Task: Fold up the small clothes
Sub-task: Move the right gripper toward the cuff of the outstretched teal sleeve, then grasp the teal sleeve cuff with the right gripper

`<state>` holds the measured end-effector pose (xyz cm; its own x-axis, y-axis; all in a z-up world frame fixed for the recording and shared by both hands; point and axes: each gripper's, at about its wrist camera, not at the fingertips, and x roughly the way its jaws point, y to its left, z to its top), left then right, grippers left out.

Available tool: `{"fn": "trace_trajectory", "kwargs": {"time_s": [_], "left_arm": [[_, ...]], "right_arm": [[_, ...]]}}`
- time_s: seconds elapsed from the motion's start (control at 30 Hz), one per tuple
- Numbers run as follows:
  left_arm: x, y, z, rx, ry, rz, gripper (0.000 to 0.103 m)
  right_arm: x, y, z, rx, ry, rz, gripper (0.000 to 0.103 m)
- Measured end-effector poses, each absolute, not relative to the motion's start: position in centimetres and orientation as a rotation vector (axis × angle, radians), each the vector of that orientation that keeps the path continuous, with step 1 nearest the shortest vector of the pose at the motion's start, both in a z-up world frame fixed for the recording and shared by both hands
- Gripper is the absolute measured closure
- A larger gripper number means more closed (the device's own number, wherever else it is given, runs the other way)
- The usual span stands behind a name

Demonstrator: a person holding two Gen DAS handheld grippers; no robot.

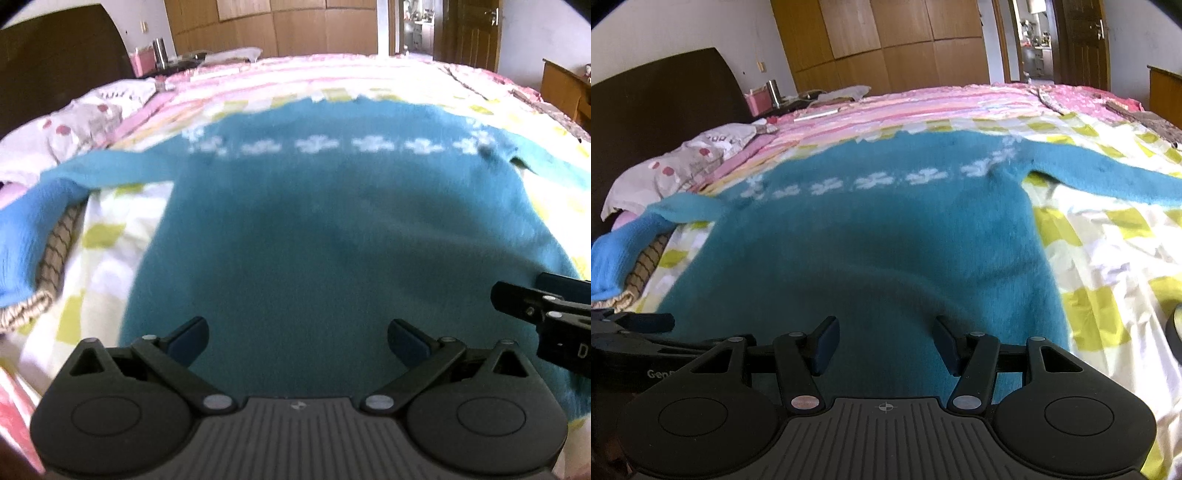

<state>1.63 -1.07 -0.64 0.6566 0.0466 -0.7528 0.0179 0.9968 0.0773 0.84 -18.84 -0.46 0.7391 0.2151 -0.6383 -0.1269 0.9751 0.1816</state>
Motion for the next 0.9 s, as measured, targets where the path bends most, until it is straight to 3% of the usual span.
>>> {"fn": "trace_trajectory", "kwargs": {"time_s": [0.9], "left_arm": [[8.4, -6.8, 2.1, 0.217, 0.771, 0.005, 0.0]], "right_arm": [[7.7, -24.9, 1.4, 0.164, 0.587, 0.113, 0.047]]}}
